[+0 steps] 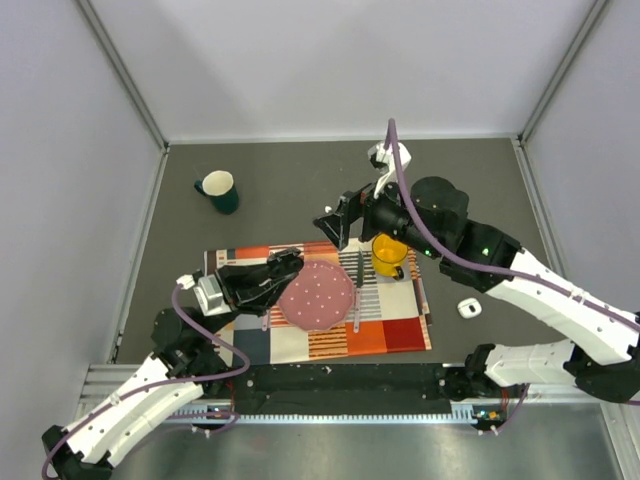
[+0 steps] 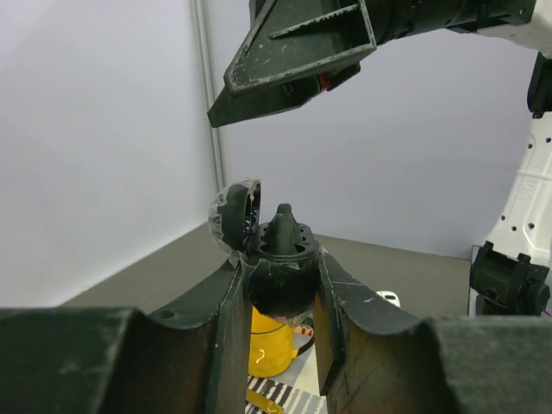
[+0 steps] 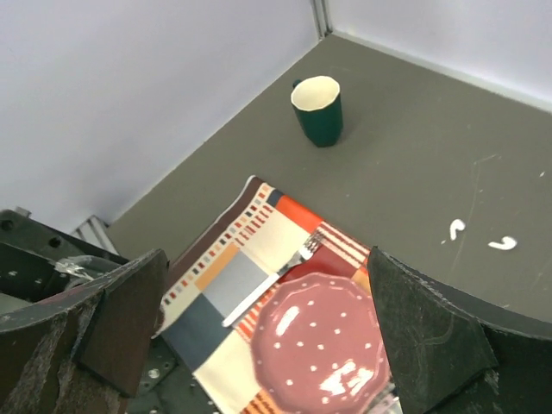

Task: Insert the wireless bluetooth earbuds into the charging case
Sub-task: Close the charging case.

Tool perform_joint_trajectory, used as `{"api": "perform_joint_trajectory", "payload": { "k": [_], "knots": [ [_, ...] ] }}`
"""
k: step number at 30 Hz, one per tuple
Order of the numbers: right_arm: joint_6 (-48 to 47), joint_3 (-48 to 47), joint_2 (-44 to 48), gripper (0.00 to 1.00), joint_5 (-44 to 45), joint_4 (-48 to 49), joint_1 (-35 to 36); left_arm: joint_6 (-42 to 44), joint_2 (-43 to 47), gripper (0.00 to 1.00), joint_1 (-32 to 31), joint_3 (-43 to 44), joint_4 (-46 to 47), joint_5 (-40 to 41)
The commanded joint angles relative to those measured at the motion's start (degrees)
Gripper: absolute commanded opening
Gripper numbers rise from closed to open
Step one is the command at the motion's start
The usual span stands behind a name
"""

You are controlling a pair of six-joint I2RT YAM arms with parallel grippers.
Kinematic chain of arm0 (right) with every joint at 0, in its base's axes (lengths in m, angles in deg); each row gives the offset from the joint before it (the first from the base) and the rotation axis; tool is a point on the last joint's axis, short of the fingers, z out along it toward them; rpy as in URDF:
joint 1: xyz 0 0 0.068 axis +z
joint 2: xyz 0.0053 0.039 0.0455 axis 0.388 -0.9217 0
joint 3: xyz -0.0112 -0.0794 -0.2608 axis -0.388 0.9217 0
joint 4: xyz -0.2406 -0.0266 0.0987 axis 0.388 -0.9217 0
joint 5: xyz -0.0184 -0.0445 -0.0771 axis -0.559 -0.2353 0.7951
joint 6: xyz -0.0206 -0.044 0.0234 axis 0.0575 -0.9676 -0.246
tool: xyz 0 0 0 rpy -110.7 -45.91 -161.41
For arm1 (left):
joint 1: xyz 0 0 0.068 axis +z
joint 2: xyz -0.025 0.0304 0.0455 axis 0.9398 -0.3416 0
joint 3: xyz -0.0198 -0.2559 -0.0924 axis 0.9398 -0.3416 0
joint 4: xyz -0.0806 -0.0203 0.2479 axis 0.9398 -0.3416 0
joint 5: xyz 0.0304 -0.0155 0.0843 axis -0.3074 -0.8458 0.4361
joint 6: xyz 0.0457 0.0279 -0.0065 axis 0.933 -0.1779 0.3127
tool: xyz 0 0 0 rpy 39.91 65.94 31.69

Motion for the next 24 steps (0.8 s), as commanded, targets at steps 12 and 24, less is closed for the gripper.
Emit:
{"api": "perform_joint_trajectory", "payload": {
  "k": [12,24],
  "knots": [
    [6.22,-4.87,-2.40,0.99,-6.42,1.27,-0.63,0.39,-1.35,0.00,-0.11,3.21,2.17,-4.89],
    [7.45,-4.60,-8.47,0.99,-8.88,-0.92,-0.36,0.04,-4.25,0.00,-0.19,3.65,4.37,-7.27]
  ]
}}
